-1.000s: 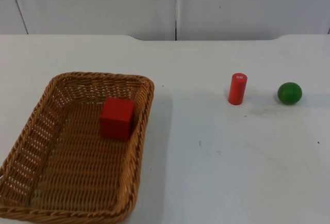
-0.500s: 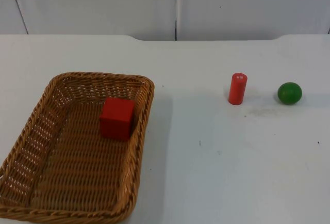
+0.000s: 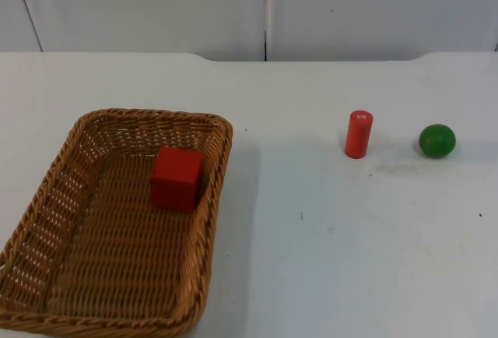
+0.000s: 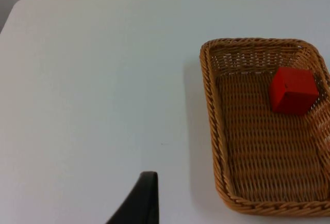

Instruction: Pick up the basket with the left hand and place the object to the left of the red cylinder into the basket with the right hand.

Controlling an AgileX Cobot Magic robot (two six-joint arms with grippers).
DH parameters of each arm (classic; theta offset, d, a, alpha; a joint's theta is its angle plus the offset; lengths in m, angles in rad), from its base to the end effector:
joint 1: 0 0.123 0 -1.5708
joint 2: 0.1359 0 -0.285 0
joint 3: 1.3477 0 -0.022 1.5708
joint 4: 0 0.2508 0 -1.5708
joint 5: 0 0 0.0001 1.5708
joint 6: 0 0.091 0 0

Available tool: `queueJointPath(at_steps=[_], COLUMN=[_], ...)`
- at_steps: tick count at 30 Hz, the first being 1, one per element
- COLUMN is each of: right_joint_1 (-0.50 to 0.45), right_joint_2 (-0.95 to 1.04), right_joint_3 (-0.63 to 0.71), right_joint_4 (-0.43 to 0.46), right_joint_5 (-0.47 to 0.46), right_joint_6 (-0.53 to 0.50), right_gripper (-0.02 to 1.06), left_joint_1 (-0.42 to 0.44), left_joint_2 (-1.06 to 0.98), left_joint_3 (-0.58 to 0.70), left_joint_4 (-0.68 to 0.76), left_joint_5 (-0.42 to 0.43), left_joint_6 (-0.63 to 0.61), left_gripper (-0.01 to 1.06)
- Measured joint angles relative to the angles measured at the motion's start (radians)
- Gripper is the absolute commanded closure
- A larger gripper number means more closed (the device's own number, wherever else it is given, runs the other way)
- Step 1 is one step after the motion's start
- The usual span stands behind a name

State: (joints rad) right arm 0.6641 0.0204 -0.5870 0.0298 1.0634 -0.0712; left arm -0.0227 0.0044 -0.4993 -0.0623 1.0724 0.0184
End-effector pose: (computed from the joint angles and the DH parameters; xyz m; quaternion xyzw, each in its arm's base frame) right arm -0.0112 -0.0058 0.3011 -0.3015 0.7798 0.1744 0.5202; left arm -0.0048 -0.0049 0.2763 0.0189 0.8570 -0.0322 0.5140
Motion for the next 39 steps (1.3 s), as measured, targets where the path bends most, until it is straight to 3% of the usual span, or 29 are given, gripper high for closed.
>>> queueJointPath(at_steps=[6,13,39], right_joint_1=[0.000,0.000,0.000], right_joint_2=[-0.017,-0.017,-0.017], right_joint_3=[0.003,0.065,0.069], right_joint_4=[-0.004,-0.030,-0.030], right_joint_5=[0.042,0.033,0.027], right_joint_6=[0.002,0.051,0.060], right_gripper=[0.00,0.00,-0.01], left_joint_1=[0.000,0.000,0.000], left_joint_2=[0.000,0.000,0.000], left_joint_3=[0.000,0.000,0.000], left_joint_4=[0.000,0.000,0.000], left_joint_5=[0.000,0.000,-0.002], left_joint_6=[0.002,0.002,0.002], left_gripper=[0.00,0.00,0.00])
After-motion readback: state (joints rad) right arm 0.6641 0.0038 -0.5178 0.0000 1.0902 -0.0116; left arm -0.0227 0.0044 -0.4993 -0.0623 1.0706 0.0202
